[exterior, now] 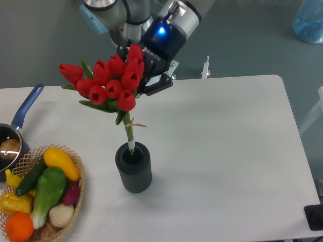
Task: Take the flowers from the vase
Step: 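Lift the gripped tulips up out of the black vase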
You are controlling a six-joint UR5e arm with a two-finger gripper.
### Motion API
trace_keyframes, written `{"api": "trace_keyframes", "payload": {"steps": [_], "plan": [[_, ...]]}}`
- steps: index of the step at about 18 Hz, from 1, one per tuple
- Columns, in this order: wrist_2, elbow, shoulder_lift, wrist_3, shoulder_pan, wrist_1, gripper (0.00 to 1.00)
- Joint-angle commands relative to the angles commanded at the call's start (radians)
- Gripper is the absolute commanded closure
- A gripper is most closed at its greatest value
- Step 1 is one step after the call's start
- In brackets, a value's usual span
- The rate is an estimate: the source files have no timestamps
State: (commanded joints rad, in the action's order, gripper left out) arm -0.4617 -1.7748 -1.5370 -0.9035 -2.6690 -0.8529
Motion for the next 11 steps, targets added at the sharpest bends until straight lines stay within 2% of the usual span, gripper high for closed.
{"api": "trace_keyframes", "payload": {"steps": [5, 7, 11], "plan": [[0.015, 0.005, -0.018, -0.014, -0.1, 0.0, 0.74], [0.049, 0.006, -0.052, -0.037, -0.146, 0.005, 0.74], [0.058, 0.037, -0.086, -0.077, -0.187, 0.003, 0.74]]}}
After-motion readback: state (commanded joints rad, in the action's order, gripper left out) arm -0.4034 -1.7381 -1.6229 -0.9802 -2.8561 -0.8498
